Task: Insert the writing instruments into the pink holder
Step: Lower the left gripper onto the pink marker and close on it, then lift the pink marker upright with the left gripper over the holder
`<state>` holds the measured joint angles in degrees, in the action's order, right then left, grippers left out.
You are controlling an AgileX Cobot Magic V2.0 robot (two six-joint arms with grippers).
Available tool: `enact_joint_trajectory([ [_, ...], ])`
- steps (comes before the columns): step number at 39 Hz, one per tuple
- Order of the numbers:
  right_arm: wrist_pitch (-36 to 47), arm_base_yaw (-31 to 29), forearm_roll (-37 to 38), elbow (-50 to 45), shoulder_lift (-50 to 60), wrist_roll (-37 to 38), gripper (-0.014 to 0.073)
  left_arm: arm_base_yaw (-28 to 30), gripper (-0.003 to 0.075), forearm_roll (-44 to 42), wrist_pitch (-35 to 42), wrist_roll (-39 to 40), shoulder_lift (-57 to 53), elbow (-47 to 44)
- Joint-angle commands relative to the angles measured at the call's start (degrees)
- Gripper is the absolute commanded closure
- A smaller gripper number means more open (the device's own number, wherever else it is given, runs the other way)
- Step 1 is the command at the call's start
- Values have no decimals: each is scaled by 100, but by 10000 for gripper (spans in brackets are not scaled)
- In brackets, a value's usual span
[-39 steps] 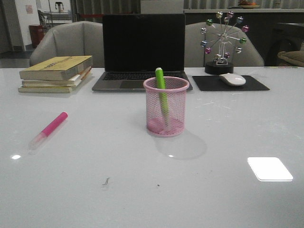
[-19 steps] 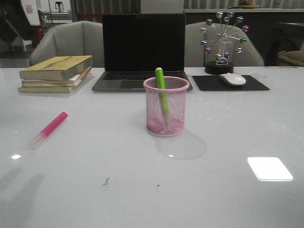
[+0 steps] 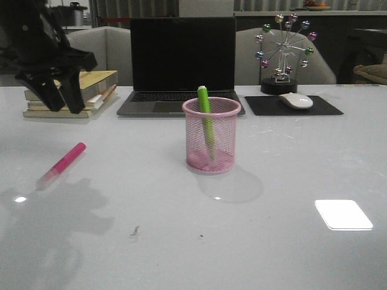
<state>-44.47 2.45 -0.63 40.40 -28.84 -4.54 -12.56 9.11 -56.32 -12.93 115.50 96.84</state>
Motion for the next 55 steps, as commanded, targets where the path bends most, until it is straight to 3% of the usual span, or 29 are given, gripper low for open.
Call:
enact_joint_trajectory([
  [1,405,-30,63,154,-13,13,426,-24,397,23,264,73,-80,194],
  [32,393,-30,63,154,-13,13,426,-24,403,23,793,178,768,205],
  [50,393,-30,63,154,-13,13,426,-24,624,23,646,178,768,205],
  [55,393,-30,63,154,-13,13,426,-24,629,23,646,178,768,205],
])
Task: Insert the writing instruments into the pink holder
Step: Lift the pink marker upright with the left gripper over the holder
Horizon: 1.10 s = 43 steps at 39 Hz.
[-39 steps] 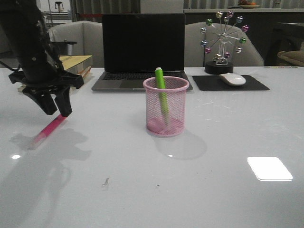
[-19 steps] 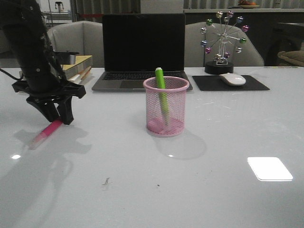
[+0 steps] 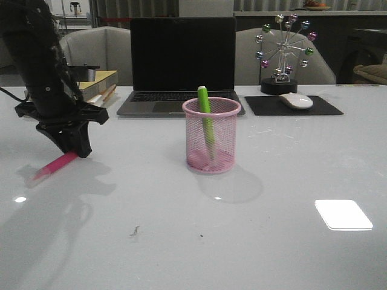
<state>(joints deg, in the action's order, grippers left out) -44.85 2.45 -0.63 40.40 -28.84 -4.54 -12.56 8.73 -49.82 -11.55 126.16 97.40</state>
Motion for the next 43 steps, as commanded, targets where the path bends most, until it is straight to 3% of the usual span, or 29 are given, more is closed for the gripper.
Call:
enact_joint_trajectory([
  [1,431,-30,63,154,-13,13,426,-24,629,62,-4,40,-298,150],
  [14,431,-30,63,154,-13,13,426,-24,629,677,-39,123,-408,569],
  [26,425,-30,63,154,-13,13,426,-196,629,1252,757,-71,-1232,978],
  [43,387,-30,63,154,-13,13,426,-1580,629,1426,2745,-561,-2106,964],
])
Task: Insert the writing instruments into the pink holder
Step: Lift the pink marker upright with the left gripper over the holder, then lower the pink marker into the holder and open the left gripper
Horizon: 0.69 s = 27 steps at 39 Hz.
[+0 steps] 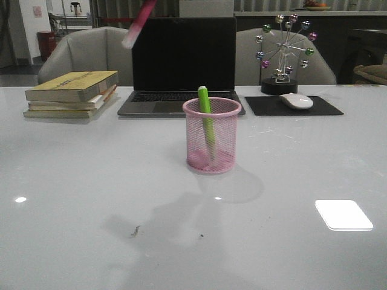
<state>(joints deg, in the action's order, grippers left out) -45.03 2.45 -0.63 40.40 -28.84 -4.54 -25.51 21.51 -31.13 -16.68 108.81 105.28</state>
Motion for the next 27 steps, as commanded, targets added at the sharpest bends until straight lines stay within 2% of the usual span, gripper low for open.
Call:
enact_joint_trajectory([
  [1,404,-30,63,154,-13,13,426,-392,629,148,1037,-47,-371,140],
  [6,404,-30,63,154,-13,13,426,-801,629,137,2053,-59,-371,-179],
  [10,404,-30,63,154,-13,13,426,-1081,629,151,2947,-59,-371,-766],
  [16,296,-30,63,154,-13,13,426,-1533,629,691,5263,-18,-371,-1995],
  [20,157,-30,63,154,-13,13,426,-1708,629,738,6359,127,-278,-2587],
  [27,131,-30,63,154,-13,13,426,-1716,629,709,6508,570,231,-2683],
])
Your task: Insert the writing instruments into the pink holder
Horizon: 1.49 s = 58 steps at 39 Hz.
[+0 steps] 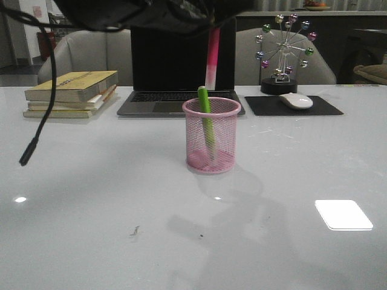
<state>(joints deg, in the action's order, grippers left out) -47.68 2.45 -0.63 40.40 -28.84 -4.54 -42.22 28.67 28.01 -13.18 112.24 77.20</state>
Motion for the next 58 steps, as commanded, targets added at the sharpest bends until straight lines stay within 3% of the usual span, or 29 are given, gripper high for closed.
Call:
enact_joint_trajectory([
  [1,395,-30,63,154,-13,13,426,-45,629,-7,595,221,-57,126],
  [7,395,-30,63,154,-13,13,426,-59,623,-129,530,209,96,126],
  [10,401,-30,63,154,-13,13,426,-59,583,-348,453,209,96,126],
  [16,396,-30,63,154,-13,13,426,-93,381,-422,431,209,96,126],
  [19,396,-30,63,154,-13,13,426,-93,321,-422,431,209,96,126],
  [29,429,-30,63,154,-13,13,426,-66,356,-506,431,131,-224,126],
  [37,429,-30,63,154,-13,13,426,75,356,-619,-87,-1159,-1012,126],
  [41,429,-30,63,154,-13,13,426,226,356,-582,-407,-1361,-1564,126],
  [47,429,-30,63,154,-13,13,426,704,356,-267,-1301,-1361,-2391,126],
  [58,429,-30,63,154,-13,13,426,2090,356,-156,-3502,-1361,-3821,46],
])
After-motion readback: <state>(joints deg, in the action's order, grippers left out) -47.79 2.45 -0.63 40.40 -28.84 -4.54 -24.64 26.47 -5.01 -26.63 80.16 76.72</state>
